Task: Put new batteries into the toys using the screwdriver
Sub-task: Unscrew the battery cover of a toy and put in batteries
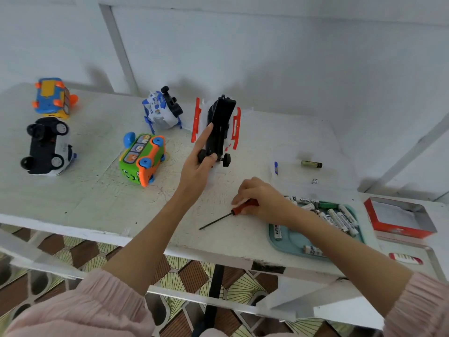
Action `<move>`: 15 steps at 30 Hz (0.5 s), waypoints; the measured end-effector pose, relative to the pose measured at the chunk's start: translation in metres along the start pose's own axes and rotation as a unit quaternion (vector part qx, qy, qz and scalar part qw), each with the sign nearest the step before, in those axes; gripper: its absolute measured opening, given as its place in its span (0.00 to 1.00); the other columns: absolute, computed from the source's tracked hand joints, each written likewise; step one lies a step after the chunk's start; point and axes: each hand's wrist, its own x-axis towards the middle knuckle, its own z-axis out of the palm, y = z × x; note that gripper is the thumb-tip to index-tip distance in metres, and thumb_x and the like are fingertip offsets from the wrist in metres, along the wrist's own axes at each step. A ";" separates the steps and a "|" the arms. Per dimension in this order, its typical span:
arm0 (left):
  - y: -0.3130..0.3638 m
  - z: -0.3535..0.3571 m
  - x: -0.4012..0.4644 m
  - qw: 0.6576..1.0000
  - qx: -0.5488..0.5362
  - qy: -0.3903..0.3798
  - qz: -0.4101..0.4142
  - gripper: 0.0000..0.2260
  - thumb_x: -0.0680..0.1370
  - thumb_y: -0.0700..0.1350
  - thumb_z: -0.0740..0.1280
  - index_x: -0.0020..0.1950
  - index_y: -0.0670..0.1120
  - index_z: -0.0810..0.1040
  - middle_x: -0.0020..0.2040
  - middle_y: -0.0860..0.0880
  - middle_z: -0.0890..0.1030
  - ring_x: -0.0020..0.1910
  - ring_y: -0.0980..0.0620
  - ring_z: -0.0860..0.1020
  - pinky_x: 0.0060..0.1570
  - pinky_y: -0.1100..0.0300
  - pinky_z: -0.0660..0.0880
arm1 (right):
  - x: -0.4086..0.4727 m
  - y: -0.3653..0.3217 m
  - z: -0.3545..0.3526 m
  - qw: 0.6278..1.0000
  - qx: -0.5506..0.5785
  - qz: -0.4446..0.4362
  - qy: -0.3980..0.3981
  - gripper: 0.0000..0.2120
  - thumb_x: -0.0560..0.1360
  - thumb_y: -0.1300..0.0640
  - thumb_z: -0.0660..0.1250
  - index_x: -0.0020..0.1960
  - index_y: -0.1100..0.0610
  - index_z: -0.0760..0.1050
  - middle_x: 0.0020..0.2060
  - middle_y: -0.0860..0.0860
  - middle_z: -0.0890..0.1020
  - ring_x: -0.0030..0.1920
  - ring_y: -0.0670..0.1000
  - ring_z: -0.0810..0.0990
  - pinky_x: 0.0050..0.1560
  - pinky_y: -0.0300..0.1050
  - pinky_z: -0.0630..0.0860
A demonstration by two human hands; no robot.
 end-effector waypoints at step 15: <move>-0.011 -0.001 0.000 0.999 -0.027 -0.004 0.040 0.28 0.78 0.33 0.55 0.69 0.63 0.63 0.74 0.55 0.65 0.69 0.51 0.67 0.58 0.67 0.69 | -0.071 0.012 -0.035 0.991 -0.083 0.065 -0.080 0.14 0.69 0.61 0.72 0.53 0.51 0.80 0.52 0.50 0.72 0.51 0.46 0.66 0.53 0.38 0.64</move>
